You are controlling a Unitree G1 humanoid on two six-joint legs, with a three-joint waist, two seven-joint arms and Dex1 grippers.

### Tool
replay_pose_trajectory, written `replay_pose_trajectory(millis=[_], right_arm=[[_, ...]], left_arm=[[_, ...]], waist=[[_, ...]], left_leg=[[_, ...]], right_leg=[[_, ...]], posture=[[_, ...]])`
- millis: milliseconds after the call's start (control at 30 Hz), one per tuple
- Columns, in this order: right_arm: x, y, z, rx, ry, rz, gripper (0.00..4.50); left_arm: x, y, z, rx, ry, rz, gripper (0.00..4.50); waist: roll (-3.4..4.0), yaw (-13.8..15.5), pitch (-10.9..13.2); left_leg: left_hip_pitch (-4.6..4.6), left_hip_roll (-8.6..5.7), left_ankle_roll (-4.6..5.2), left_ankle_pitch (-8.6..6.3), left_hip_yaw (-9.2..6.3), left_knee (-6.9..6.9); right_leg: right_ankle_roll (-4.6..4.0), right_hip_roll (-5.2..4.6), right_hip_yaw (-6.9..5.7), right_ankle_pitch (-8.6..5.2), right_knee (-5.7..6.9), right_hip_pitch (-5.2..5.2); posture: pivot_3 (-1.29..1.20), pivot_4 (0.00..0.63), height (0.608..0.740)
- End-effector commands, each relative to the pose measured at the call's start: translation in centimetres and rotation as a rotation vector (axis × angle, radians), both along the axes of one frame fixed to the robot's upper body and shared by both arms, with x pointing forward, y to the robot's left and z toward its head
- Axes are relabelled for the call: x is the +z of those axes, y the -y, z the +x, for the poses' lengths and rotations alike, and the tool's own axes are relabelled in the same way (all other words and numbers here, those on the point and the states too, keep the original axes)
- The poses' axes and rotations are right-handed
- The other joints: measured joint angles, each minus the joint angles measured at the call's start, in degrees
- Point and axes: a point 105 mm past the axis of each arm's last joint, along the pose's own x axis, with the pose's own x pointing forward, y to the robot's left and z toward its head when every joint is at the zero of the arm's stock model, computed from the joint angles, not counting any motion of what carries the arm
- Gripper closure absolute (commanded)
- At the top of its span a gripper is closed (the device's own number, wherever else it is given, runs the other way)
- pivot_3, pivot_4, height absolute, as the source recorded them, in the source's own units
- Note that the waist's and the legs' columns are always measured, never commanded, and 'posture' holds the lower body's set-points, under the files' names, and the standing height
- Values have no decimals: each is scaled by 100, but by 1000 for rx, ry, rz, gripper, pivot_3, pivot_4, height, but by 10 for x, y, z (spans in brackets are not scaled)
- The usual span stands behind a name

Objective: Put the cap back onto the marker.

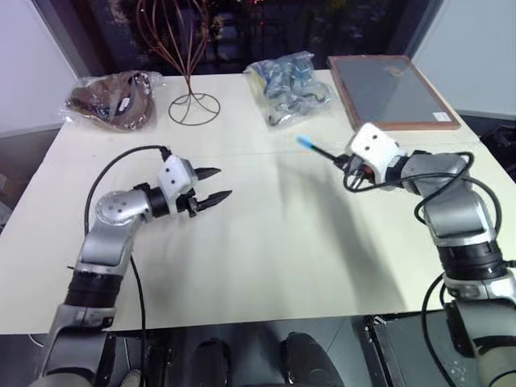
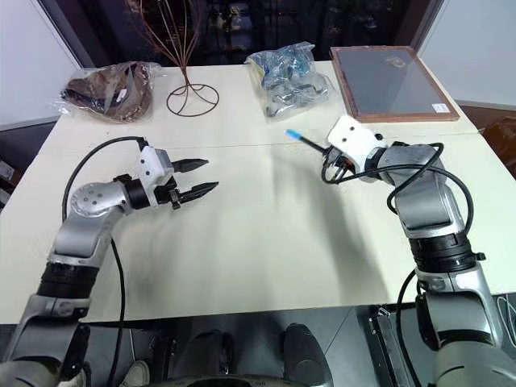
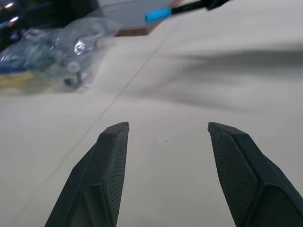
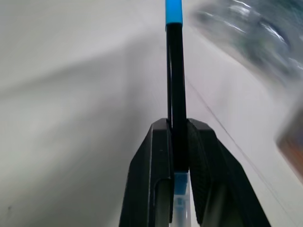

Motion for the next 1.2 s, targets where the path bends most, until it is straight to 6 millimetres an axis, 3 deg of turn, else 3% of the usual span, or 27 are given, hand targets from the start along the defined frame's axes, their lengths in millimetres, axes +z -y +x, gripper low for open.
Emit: replay_pose_trajectory(millis=[33, 200, 300, 667, 767, 900, 1033, 1100, 1200], right_arm=[[1, 20, -14, -281, 4, 216, 4104], [-41, 19, -41, -512, -128, 411, 4104], [-62, 18, -53, -557, -161, 384, 4104], [-91, 43, -56, -641, -196, 368, 4104], [-95, 45, -58, -644, -208, 382, 3096], [-87, 52, -58, -639, -182, 359, 1182], [-64, 57, -57, -586, -129, 329, 1182], [-33, 51, -61, -454, -67, 237, 1182], [-4, 44, -73, -310, -41, 113, 1182]], left_arm=[[18, 3, -5, 78, 49, -57, 1731], [20, 7, -6, 121, 34, -85, 1731], [21, 10, -6, 124, 26, -93, 1731], [14, 16, -13, 109, -17, -77, 1731], [13, 16, -14, 106, -23, -75, 1666], [11, 18, -16, 84, -40, -60, 1666], [11, 23, -15, 49, -45, -41, 1666], [12, 30, -13, 1, -33, -7, 1666], [12, 42, -12, -84, -27, 46, 1666]], waist=[[-1, 16, -1], [-1, 142, -1], [-1, 172, -1], [-1, 134, -1], [-1, 144, -1], [-1, 143, -1], [-1, 145, -1], [11, 183, 6], [11, 209, 6]], left_leg=[[-3, 3, 0, 0, -5, 0], [-6, -6, -1, 0, -3, -3], [-5, -14, -1, 1, -5, -2], [-2, -36, -1, 1, 0, -6], [-1, -34, -1, 1, -1, -6], [-1, -35, -1, 1, -1, -5], [-1, -35, -1, 0, 0, -7], [-4, -36, -1, 0, 0, -5], [-5, -49, 1, -1, 0, -4]], right_leg=[[0, 3, 1, 0, 2, 2], [0, 3, 11, 0, 2, -1], [0, -1, 12, 0, 3, 0], [0, -2, 20, 0, 1, -2], [0, 0, 21, 0, -1, 0], [0, -1, 23, 0, -3, 3], [0, -1, 24, 0, -5, 3], [0, -1, 25, 0, -8, 3], [0, -4, 31, 0, -17, 6]], posture=[[0, 150, 740], [0, 150, 740], [0, 150, 740], [0, 150, 740], [0, 150, 740], [0, 150, 740], [0, 150, 740], [0, 150, 740], [0, 150, 740]])
